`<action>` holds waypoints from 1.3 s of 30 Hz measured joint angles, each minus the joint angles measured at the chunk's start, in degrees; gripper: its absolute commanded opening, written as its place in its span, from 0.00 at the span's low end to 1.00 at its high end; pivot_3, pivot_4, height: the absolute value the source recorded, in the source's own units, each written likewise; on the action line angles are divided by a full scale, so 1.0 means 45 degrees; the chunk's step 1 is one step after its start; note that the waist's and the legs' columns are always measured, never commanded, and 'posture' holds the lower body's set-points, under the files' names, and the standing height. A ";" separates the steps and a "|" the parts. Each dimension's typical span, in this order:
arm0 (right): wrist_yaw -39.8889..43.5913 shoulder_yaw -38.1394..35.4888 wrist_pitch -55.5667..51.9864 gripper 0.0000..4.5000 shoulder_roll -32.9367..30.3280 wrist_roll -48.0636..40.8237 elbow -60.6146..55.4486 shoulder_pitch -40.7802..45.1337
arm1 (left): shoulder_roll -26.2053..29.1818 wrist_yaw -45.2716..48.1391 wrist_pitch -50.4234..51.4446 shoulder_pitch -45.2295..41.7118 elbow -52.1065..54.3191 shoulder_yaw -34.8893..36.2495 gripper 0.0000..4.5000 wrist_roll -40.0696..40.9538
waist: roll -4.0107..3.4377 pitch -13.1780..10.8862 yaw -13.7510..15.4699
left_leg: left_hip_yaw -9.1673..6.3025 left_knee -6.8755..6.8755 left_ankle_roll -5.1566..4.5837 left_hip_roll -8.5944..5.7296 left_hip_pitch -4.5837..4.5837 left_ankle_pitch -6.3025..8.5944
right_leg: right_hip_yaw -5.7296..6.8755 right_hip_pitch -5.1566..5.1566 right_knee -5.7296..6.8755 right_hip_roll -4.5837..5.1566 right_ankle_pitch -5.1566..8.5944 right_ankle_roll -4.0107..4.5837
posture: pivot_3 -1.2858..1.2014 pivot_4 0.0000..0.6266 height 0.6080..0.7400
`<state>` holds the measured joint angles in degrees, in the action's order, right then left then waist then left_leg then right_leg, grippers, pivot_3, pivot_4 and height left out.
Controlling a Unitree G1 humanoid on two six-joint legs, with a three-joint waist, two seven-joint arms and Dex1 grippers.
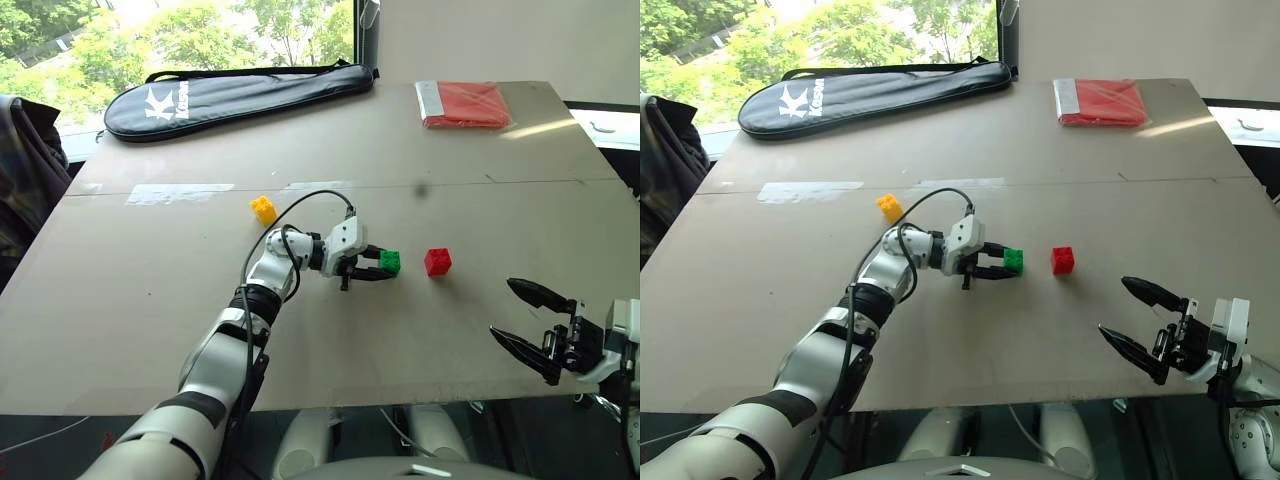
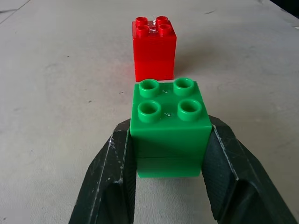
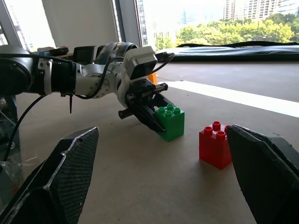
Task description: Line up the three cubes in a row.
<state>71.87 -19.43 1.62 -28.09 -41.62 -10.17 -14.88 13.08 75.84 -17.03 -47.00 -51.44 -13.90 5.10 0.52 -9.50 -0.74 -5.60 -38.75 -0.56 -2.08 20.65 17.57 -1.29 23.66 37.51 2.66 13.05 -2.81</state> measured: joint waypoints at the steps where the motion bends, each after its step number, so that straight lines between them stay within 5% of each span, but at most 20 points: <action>1: -0.0061 0.0002 0.0010 1.00 0.0061 0.0048 0.0001 0.0000 | -0.0043 -0.0003 -0.0052 -0.0043 -0.0054 0.0002 0.29 -0.0073 | 0.0000 0.0000 -0.0001 | -0.0002 -0.0002 0.0000 -0.0001 -0.0001 0.0000 | -0.0003 0.0000 0.0004 0.0000 0.0000 0.0000 | 0.52 0.24 0.86; 38: -0.0512 0.0152 0.0854 1.00 0.0224 0.1022 0.0135 0.0056 | -0.0646 -0.0669 -0.0666 -0.0341 -0.1243 0.0485 0.29 -0.0375 | 0.0000 0.0000 0.0012 | -0.0060 -0.0102 -0.0003 -0.0040 -0.0001 0.0000 | 0.0002 -0.0015 0.0081 0.0005 0.0000 -0.0006 | 0.52 0.24 0.86; 39: -0.0507 0.0152 0.0864 1.00 0.0223 0.1031 0.0179 0.0059 | -0.0647 -0.0662 -0.0666 -0.0340 -0.1243 0.0488 0.40 -0.0374 | 0.0000 0.0000 0.0012 | -0.0060 -0.0102 -0.0003 -0.0040 -0.0002 0.0000 | 0.0002 -0.0015 0.0081 0.0005 0.0000 -0.0006 | 0.52 0.24 0.86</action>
<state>69.59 -18.75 5.51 -27.08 -36.98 -9.36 -14.62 10.17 72.87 -20.02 -48.53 -57.04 -11.71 3.41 0.51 -9.50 -0.68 -5.87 -39.21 -0.58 -2.26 20.64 17.57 -1.28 23.60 37.87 2.68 13.05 -2.84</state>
